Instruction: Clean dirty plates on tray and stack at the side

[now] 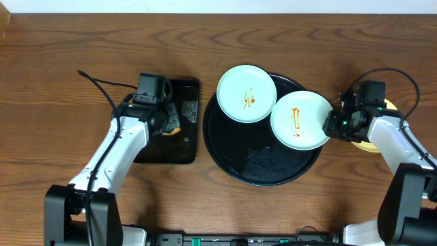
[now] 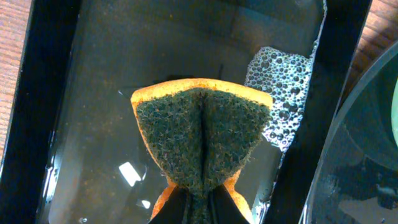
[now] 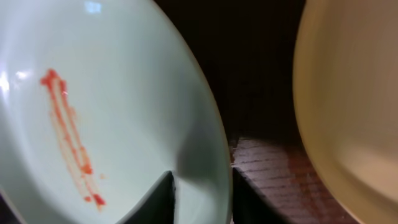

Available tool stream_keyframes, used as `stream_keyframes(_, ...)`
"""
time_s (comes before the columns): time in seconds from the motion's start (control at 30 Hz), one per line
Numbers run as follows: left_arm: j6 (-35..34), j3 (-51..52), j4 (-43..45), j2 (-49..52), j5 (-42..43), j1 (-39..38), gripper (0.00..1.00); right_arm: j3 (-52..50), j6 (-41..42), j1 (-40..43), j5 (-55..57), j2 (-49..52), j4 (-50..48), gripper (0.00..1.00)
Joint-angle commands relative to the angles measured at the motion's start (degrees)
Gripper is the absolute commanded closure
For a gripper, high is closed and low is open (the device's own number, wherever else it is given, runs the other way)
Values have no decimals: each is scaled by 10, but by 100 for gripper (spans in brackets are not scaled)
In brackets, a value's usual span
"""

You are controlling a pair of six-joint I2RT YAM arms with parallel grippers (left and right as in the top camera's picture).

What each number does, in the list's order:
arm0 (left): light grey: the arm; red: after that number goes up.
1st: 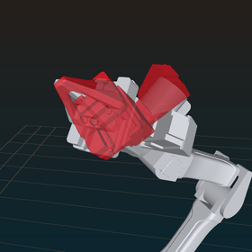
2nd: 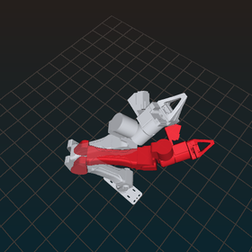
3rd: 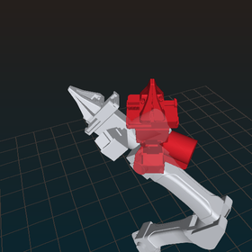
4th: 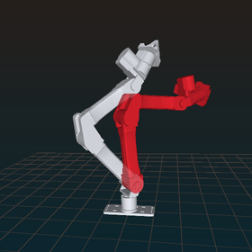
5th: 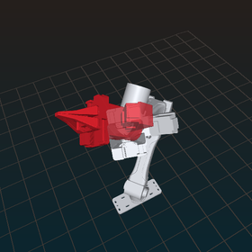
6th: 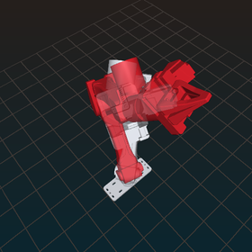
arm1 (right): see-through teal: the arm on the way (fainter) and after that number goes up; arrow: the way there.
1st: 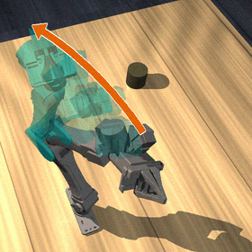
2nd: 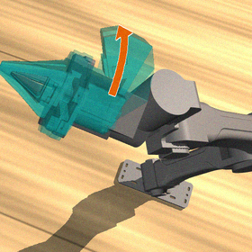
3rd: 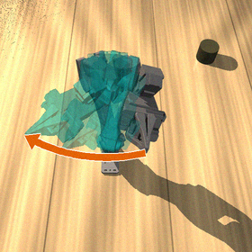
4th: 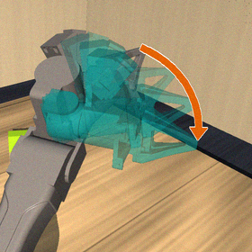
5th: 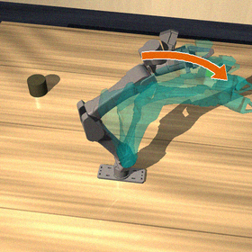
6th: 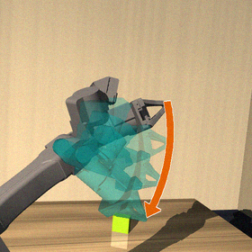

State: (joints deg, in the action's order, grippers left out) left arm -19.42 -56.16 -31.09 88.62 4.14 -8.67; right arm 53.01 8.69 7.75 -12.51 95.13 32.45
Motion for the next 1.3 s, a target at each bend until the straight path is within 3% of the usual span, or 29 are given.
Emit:
stream_keyframes(0.0,8,4,-2,1,-1,2,92,-4,9,-7,0,9,2,88)
stream_keyframes(0.13,8,4,-2,1,0,2,92,-3,9,-7,0,2,19,98)
stream_keyframes(0.5,8,4,0,1,29,2,92,-3,4,-13,-74,-66,77,99)
stream_keyframes(0.77,21,4,6,1,98,-16,92,-24,20,-93,-80,-66,78,99)
stream_keyframes(0.97,20,4,6,1,122,-85,92,-69,65,-158,-51,-63,42,99)
stream_keyframes(1.27,-3,4,46,1,118,-250,92,-125,112,-214,-48,-63,-30,99)
